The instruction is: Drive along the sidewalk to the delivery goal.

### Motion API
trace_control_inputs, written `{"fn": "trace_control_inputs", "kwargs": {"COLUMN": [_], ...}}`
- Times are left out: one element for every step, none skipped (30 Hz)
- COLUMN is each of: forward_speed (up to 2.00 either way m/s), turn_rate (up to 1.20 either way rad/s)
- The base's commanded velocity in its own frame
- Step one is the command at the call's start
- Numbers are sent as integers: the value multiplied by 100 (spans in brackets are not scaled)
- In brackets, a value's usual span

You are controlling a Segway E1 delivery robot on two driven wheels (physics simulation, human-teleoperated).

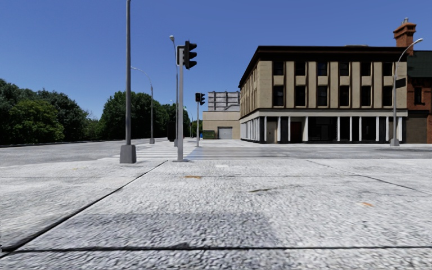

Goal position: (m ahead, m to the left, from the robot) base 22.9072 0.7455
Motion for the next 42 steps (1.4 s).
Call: {"fn": "trace_control_inputs", "kwargs": {"forward_speed": [200,200,200,200,200,200,200,200,200,200,200,200,200,200,200,200,200,200,200,200,200,200,200,200,200,200,200,200,200,200,200,200,200,200,200,200,200,200,200,200,200,200], "turn_rate": [0,0,0,0,0,0,0,0,0,0,0,0,0,0,0,0,0,0,0,0,0,0,0,0,0,0,0,0,0,0,0,0,0,0,0,0,0,0,0,0,0,0]}}
